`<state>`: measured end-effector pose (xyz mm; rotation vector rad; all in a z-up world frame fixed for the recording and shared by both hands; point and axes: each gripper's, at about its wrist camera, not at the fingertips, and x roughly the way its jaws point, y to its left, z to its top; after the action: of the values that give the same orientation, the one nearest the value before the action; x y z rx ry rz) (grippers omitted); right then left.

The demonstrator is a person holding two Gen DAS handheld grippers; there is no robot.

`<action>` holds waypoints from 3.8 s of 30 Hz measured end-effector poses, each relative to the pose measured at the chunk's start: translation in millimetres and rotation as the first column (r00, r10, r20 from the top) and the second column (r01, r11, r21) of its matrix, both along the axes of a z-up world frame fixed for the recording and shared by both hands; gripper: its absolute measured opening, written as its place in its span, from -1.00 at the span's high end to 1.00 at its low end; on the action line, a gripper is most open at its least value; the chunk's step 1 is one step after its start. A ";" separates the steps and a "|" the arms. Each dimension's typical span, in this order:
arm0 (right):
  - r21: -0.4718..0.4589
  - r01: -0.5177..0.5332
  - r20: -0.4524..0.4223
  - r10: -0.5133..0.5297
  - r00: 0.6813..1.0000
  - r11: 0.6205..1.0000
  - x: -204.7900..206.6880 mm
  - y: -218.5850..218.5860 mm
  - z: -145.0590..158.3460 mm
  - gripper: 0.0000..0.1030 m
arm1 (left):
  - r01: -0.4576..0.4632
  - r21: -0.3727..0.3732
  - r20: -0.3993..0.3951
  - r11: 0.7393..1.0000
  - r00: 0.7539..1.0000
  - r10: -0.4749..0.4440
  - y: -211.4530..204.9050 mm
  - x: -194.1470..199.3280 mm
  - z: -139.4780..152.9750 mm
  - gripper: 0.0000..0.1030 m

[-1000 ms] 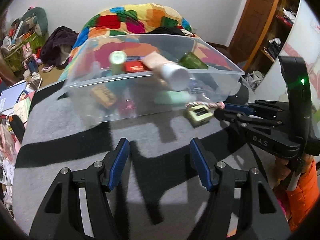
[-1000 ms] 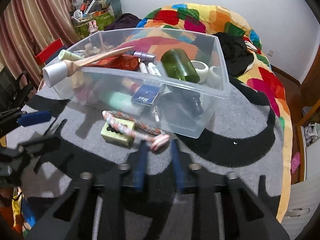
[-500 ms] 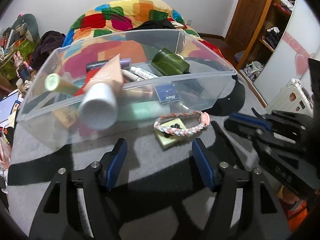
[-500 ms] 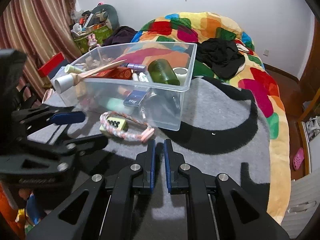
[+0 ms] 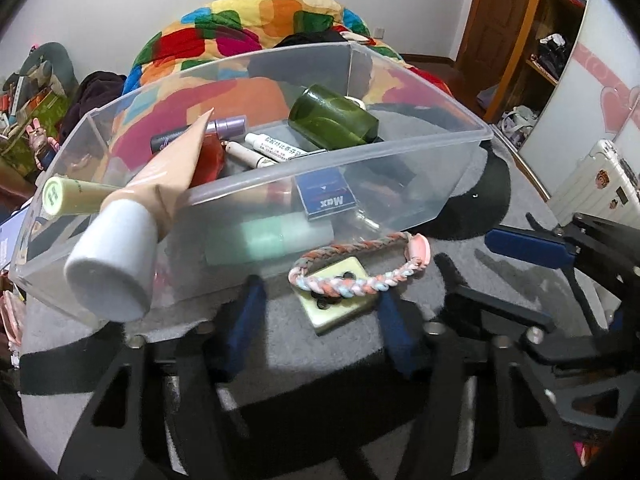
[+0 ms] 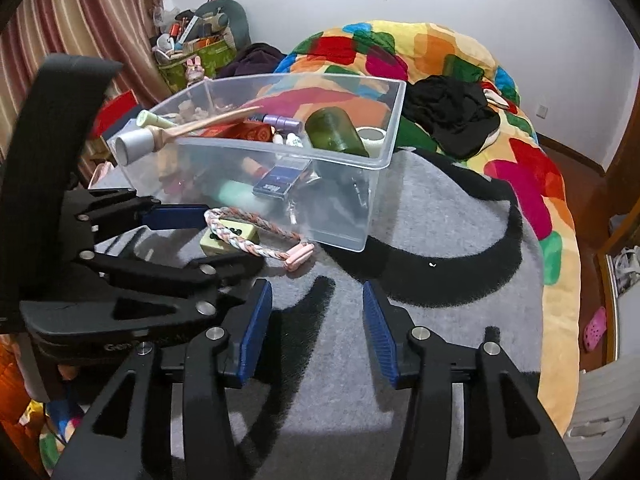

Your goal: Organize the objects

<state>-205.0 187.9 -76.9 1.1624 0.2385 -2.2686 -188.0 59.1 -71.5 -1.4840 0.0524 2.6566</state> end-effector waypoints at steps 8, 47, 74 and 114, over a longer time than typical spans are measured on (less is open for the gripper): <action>0.030 -0.009 -0.005 0.009 1.000 1.000 -8.7 -15.3 -1.6 0.15 | -0.013 0.028 -0.006 1.000 1.000 0.013 -14.4 14.6 2.9 0.24; -0.160 0.013 -0.156 -0.038 0.987 0.987 12.1 -27.6 76.9 0.64 | -0.173 0.151 -0.253 0.973 0.945 0.207 -111.5 63.5 96.1 0.24; -0.104 0.030 -0.052 -0.036 0.998 0.994 -36.1 -56.7 50.1 0.61 | -0.193 0.193 -0.164 0.962 0.960 0.226 -122.7 -1.7 79.5 0.23; -0.174 0.031 -0.201 -0.066 0.977 0.984 41.4 -20.5 69.1 -0.36 | -0.102 0.124 -0.392 0.987 0.909 0.143 -79.3 96.3 96.3 -0.70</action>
<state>-163.6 167.4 -7.8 0.8549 0.0935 -2.4015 -91.7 -20.3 24.8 -0.9205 -0.1486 2.9699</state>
